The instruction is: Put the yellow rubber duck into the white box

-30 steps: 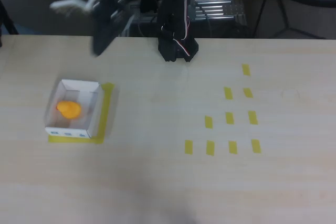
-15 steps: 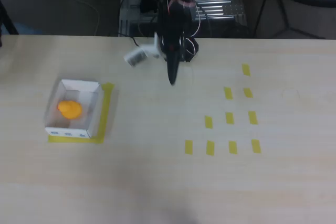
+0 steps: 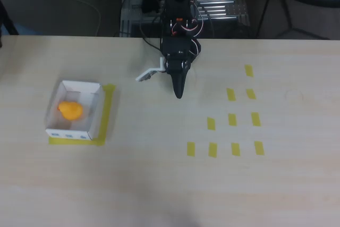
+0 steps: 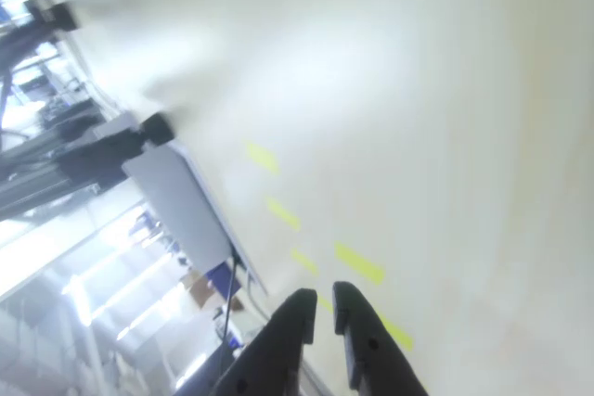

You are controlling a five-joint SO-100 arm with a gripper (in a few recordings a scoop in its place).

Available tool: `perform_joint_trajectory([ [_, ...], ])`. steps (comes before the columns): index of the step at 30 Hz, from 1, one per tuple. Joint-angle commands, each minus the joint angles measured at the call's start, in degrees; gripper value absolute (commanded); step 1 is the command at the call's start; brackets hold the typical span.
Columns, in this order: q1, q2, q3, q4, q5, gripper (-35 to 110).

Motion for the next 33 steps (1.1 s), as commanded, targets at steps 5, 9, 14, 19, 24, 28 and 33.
perform_joint_trajectory([
  [5, 1.3, 2.9, 1.1, 0.0, -0.2, 0],
  [9, 2.4, 2.9, 1.1, 0.0, 0.4, 0],
  [14, 4.0, 2.9, 1.4, -1.1, 0.4, 0],
  [19, 3.9, 2.9, 1.4, -1.1, 0.1, 0],
  [24, 3.9, 2.9, 1.4, -1.1, 0.1, 0],
  [28, 3.9, 2.9, 1.4, -1.1, 0.1, 0],
  [33, 3.9, 2.9, 1.4, -1.1, 0.1, 0],
])
